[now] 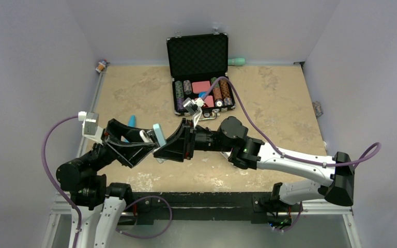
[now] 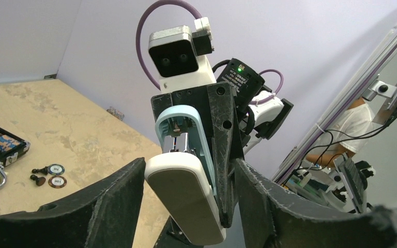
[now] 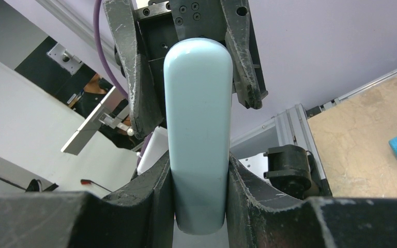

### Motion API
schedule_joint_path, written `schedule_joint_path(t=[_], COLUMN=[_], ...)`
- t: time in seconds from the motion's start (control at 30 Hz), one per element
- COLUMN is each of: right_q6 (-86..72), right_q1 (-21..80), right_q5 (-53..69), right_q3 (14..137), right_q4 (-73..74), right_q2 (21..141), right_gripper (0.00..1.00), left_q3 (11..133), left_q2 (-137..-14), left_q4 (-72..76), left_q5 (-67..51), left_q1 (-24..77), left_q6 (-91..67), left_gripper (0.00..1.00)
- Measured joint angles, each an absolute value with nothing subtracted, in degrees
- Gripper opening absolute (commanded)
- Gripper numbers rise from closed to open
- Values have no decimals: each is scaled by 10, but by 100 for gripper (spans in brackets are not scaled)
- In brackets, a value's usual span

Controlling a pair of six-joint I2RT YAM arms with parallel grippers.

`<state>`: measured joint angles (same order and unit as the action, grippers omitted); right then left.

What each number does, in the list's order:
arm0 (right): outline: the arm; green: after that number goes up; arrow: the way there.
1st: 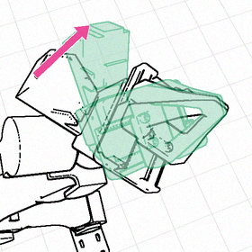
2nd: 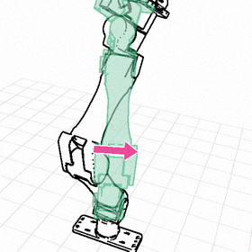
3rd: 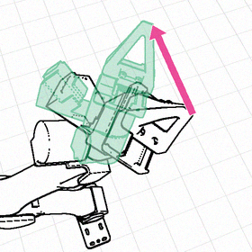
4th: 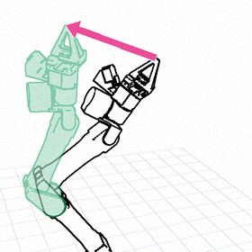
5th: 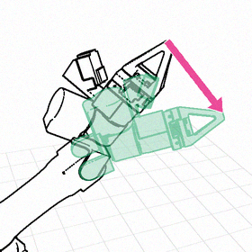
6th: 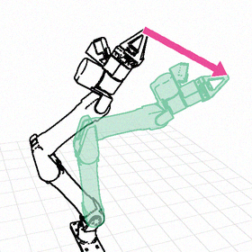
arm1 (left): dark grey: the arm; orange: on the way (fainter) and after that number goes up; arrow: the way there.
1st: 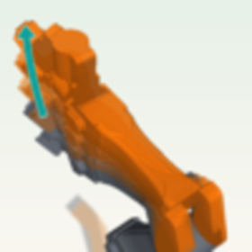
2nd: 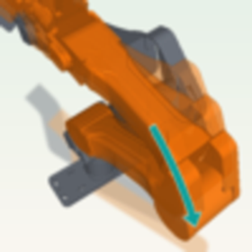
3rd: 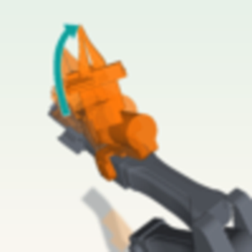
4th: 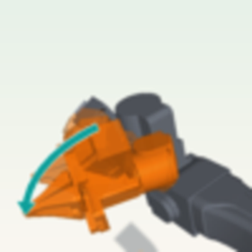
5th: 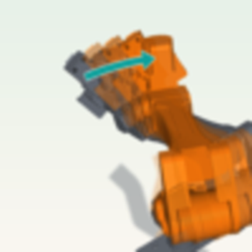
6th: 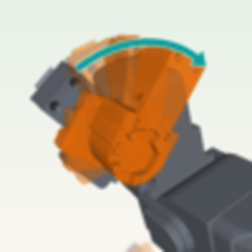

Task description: Unload the staples from the stapler

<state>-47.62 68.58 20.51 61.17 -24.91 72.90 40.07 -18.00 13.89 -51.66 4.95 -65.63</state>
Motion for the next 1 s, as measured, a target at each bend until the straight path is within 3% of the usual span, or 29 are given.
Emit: schedule_joint_path(t=[0.2, 0.4, 0.53, 0.6, 0.7, 0.77, 0.83, 1.0], right_q6=[-475, -475, -464, -464, -463, -462, -464, -459], right_q1=[690, 694, 694, 694, 694, 694, 694, 695], right_q5=[205, 205, 206, 206, 205, 203, 198, 166], right_q3=[618, 622, 623, 623, 623, 623, 624, 624], right_q4=[-249, -249, -249, -249, -246, -243, -236, -208], right_q2=[734, 739, 739, 739, 739, 739, 739, 737], right_gripper=[0, 0, 0, 3, 41, 74, 96, 99], left_q3=[403, 403, 403, 403, 406, 411, 418, 425], left_q2=[-180, -180, -178, -178, -178, -178, -178, -178], left_q4=[138, 136, 131, 131, 119, 103, 77, 7], left_q5=[-508, -500, -493, -492, -491, -491, -488, -478], left_q1=[50, 50, 50, 50, 50, 50, 50, 50], left_q6=[-656, -665, -679, -679, -678, -671, -654, -617], left_gripper=[64, 32, 1, 0, 0, 0, 0, 0])
